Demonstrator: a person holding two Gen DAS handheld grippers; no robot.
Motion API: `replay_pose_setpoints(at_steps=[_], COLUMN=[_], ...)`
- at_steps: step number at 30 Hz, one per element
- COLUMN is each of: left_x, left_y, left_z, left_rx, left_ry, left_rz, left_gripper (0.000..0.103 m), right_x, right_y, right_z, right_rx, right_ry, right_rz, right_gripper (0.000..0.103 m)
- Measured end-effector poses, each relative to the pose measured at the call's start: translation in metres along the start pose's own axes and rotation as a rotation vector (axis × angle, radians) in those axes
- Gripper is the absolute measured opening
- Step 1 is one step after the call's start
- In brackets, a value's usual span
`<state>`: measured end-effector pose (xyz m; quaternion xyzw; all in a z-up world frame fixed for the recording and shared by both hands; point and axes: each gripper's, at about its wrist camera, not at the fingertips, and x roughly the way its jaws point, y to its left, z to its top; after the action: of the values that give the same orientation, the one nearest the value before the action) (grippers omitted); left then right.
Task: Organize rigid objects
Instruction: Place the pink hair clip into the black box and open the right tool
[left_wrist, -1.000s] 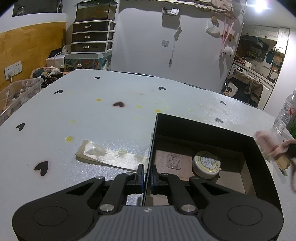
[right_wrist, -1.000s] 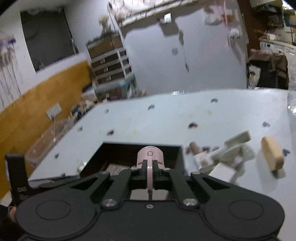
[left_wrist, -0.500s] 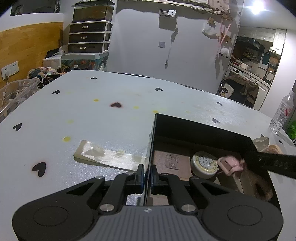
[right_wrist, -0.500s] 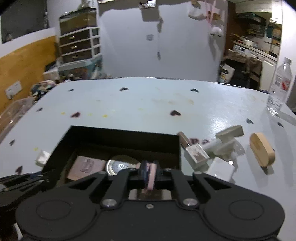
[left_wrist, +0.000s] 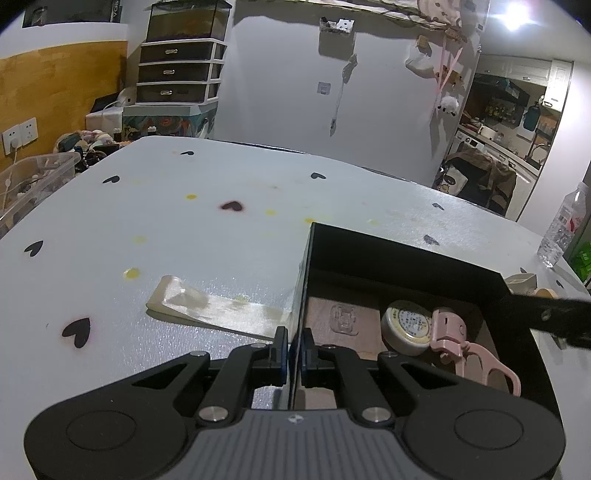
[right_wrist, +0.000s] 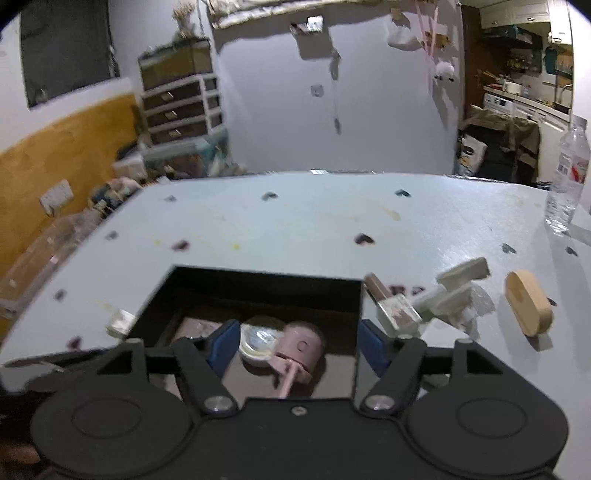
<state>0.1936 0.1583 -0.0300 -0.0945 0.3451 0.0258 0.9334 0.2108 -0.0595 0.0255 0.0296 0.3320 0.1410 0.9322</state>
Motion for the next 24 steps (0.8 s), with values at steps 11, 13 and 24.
replay_pose_setpoints(at_steps=[11, 13, 24], left_x=[0.000, 0.001, 0.001], left_y=[0.000, -0.001, -0.001], left_z=[0.001, 0.001, 0.001], left_rx=[-0.002, 0.000, 0.001], left_ry=[0.004, 0.005, 0.007], left_rz=[0.007, 0.010, 0.010], left_gripper=[0.006, 0.006, 0.006], right_x=[0.045, 0.062, 0.076], right_y=[0.017, 0.018, -0.001], right_z=[0.011, 0.011, 0.008], right_rx=[-0.057, -0.070, -0.091], right_ry=[0.218, 0.288, 0.306], right_rz=[0.245, 0.226, 0.134], right_gripper=[0.008, 0.011, 0.023])
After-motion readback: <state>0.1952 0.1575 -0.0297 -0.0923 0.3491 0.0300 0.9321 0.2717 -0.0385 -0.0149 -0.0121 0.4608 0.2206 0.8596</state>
